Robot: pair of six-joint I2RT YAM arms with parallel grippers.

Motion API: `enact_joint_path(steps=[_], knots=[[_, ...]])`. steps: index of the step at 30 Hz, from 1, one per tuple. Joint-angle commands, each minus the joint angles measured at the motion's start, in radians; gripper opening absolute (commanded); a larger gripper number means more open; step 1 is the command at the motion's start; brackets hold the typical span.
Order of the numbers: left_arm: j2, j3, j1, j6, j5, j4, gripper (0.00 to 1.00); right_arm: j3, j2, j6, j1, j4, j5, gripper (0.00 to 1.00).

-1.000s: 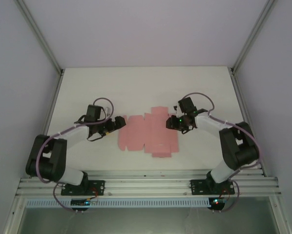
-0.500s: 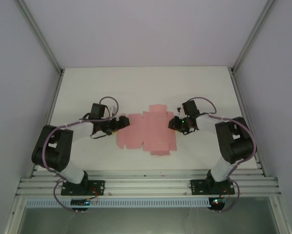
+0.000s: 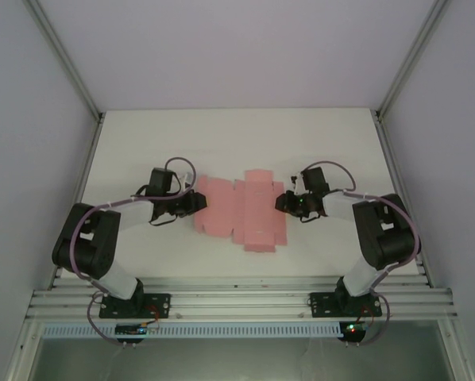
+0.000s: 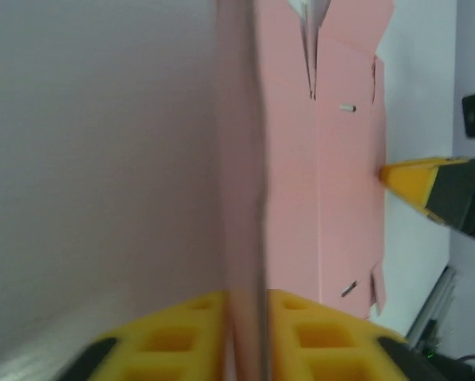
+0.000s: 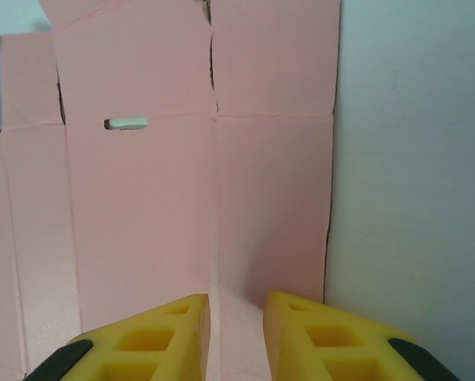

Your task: Assemble paper box

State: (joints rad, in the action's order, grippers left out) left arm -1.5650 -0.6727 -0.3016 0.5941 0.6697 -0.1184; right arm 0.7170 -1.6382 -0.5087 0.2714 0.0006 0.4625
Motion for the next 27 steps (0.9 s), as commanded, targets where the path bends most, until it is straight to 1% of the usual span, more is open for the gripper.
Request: enact_joint_path(steps=[1, 4, 6, 7, 12, 13, 14, 18, 20, 22, 25, 27], knots=[[0.059, -0.001, -0.005, -0.039, 0.037, -0.04, 0.0, -0.043, 0.028, 0.033, -0.016, -0.102, -0.024, 0.31], [0.114, -0.004, -0.005, -0.07, 0.057, -0.058, 0.0, -0.033, 0.135, 0.047, -0.032, -0.108, 0.005, 0.38], [0.164, -0.001, -0.005, -0.088, 0.09, -0.087, 0.0, -0.028, 0.225, 0.061, -0.049, -0.114, 0.031, 0.49], [0.192, 0.001, -0.006, -0.09, 0.102, -0.106, 0.0, -0.024, 0.267, 0.073, -0.061, -0.123, 0.049, 0.54], [0.344, 0.005, -0.007, -0.099, 0.186, -0.191, 0.0, -0.039, 0.476, 0.146, -0.126, -0.123, 0.163, 0.84], [0.378, 0.004, -0.007, -0.097, 0.2, -0.206, 0.0, -0.053, 0.518, 0.158, -0.141, -0.108, 0.187, 0.94], [0.411, 0.004, -0.009, -0.096, 0.215, -0.217, 0.0, -0.065, 0.551, 0.167, -0.153, -0.096, 0.208, 0.99], [0.525, -0.005, -0.013, -0.058, 0.26, -0.265, 0.0, -0.105, 0.658, 0.202, -0.196, -0.06, 0.273, 0.99], [0.584, -0.005, -0.017, -0.029, 0.276, -0.299, 0.0, -0.134, 0.694, 0.196, -0.217, -0.002, 0.312, 0.99], [0.639, -0.004, -0.023, -0.009, 0.285, -0.32, 0.0, -0.163, 0.709, 0.183, -0.234, 0.073, 0.382, 0.99], [0.709, -0.01, -0.033, -0.006, 0.277, -0.311, 0.0, -0.183, 0.702, 0.141, -0.252, 0.19, 0.486, 0.99], [0.744, -0.009, -0.039, 0.006, 0.264, -0.311, 0.0, -0.187, 0.691, 0.112, -0.252, 0.267, 0.533, 0.97]])
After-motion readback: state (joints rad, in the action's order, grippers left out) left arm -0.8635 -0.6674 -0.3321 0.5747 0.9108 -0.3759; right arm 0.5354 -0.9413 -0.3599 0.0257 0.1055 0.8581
